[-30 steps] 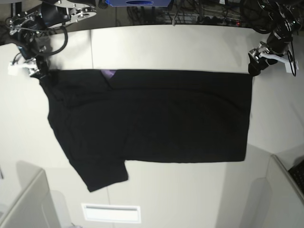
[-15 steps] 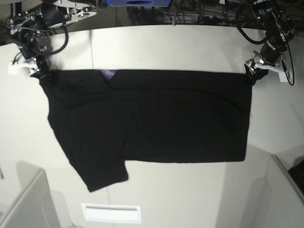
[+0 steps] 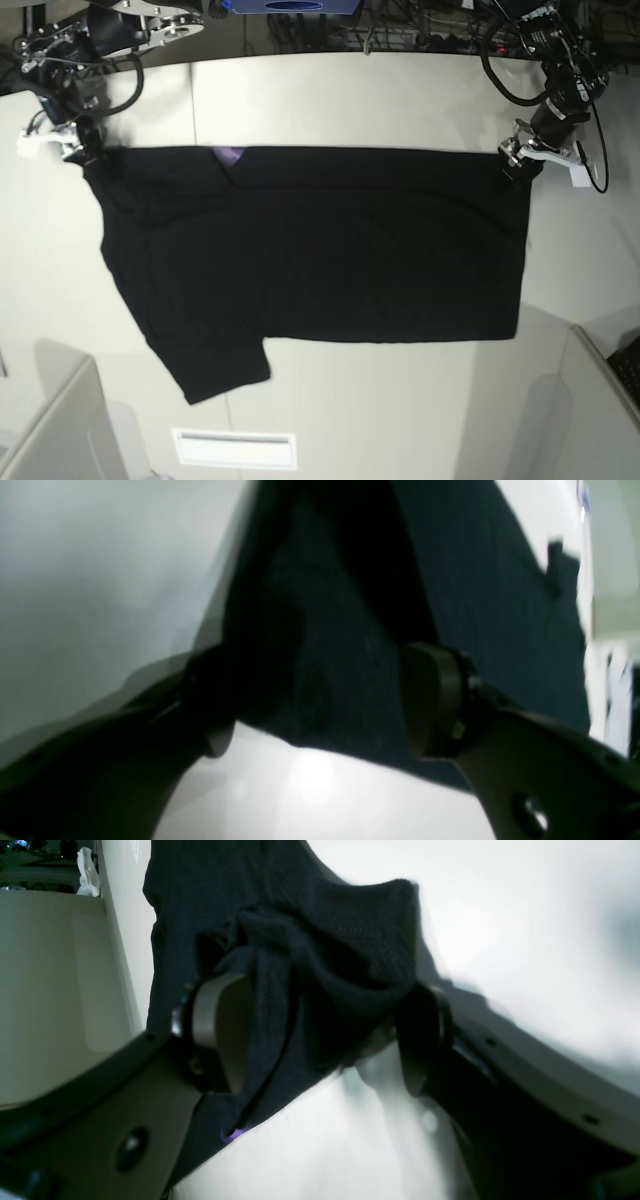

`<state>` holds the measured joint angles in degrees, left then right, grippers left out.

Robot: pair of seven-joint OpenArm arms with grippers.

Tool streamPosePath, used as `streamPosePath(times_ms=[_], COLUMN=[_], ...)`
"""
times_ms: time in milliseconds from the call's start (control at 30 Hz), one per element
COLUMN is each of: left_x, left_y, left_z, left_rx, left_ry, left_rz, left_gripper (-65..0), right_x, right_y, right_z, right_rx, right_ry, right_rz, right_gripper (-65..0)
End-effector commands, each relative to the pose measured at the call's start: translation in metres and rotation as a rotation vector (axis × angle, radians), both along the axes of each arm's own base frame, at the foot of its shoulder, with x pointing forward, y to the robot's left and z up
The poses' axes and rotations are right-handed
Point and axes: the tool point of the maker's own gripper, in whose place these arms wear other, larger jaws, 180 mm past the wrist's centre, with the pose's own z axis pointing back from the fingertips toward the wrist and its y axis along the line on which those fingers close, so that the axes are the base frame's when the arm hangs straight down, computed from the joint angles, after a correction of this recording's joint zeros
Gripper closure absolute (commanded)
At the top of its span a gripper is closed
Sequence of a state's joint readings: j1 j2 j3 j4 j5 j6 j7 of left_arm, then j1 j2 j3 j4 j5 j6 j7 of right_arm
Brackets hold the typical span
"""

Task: Fold the T-shirt properly
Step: 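Pull the shirt edge further toward the robot with both grippers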

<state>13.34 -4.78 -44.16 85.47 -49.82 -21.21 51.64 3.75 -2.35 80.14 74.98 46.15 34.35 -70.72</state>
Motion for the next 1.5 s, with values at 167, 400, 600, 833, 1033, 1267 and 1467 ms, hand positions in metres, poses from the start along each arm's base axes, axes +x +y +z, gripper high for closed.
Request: streamPosePath(times_ms=[167,400,600,833,1033,1267,1467], left_x=[-0.003,-0.003,-0.006,-0.025,-0.047,-0.076,-0.086], left_y=[0.003,0.003,0.003,0.005,0.009,0.014,0.014], left_z=[-0.003,-0.004,-0.003,0.011,0.018,0.010,0.007], left_rx=[0.009,0.007,0.016,0.084,0.144,0.158,0.159], left_ry=[0.033,0.041,0.042,0.049,0.080,0.150,0.174], left_rz=[-0.001,-0.003,-0.008,-0.037,-0.071,-0.076,-0.080], left_gripper=[-28.6,0.0,0.0,0.0,0.0,0.0,0.0], right_x=[-0.002,0.001,0.002,-0.008,-0.030,-0.059,-0.070], right_y=[0.008,0.005,0.001,-0.002,-0.004,-0.008,-0.006], right_z=[-0.009,-0.010,-0.008,-0.009,-0.007,0.005,0.004], right_rx=[-0.010,-0.040,-0.046,-0.059,-0.084,-0.170,-0.178], right_ry=[0.083,0.061,0.053,0.080,0.146,0.210,0.233], right_rz=[0.078,0.049,0.041,0.055,0.101,0.129,0.133], right_gripper=[-31.5,-16.8,0.0,0.0,0.0,0.0,0.0])
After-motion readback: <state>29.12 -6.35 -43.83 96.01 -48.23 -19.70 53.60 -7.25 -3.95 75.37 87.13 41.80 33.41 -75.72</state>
